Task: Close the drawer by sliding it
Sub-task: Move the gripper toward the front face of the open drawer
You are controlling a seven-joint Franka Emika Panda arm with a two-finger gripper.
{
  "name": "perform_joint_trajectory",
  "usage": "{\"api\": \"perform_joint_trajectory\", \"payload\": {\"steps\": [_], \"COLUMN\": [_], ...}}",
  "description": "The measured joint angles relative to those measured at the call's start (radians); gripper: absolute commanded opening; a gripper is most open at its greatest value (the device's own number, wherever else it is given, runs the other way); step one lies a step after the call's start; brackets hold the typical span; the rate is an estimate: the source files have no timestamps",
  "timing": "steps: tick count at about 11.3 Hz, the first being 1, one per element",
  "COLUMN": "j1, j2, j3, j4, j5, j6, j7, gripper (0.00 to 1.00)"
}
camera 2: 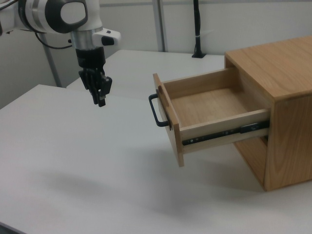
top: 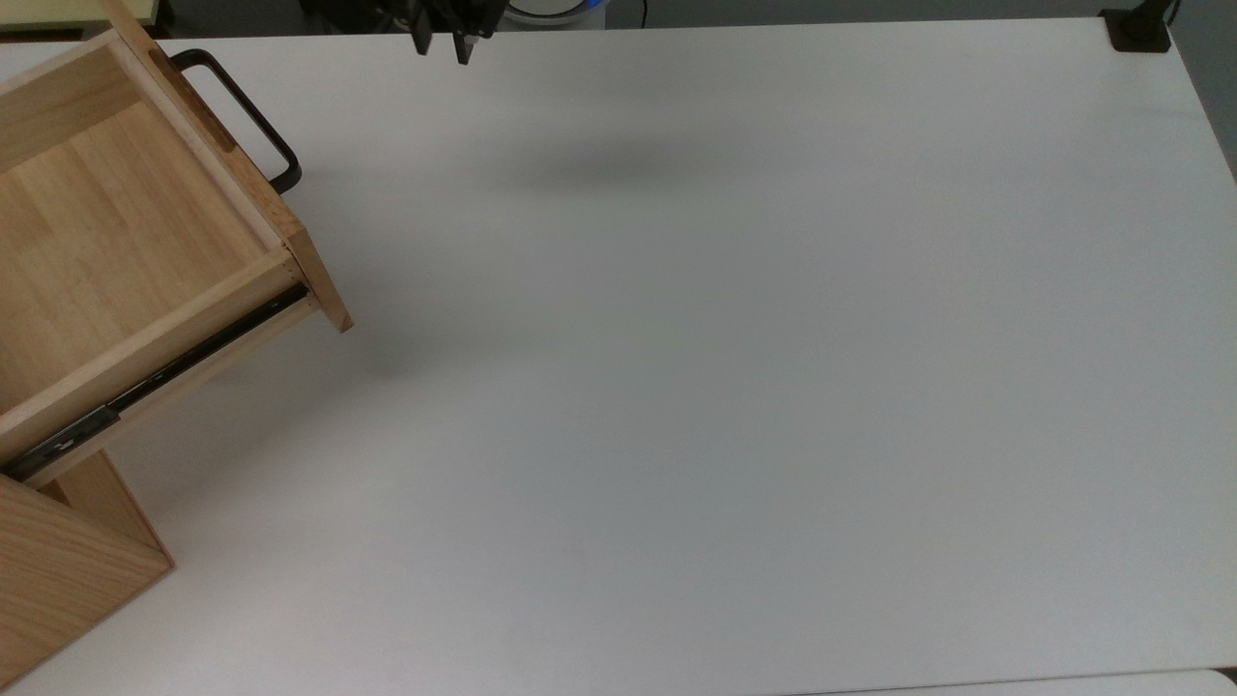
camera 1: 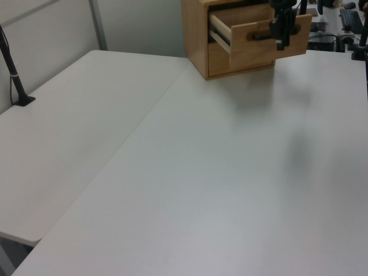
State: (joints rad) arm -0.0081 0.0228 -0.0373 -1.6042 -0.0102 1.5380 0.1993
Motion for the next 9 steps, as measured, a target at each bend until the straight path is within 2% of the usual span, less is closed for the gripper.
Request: {"api": "perform_joint_trajectory", "payload": {"steps": [2, 4, 9], "j1": [-0.001, -0.001, -0.003], "j2": [0.006, 0.017, 0.097], "j3": [-0.004, -0.04, -0.147], "j4": [-0.002, -0.006, -0.007], "j5": [0.011, 0.032, 0.047], "j6": [0.012, 0.069, 0.228], "j7": [0.176, 0.328, 0.393], "gripper": [0.15, 0.12, 0.08]}}
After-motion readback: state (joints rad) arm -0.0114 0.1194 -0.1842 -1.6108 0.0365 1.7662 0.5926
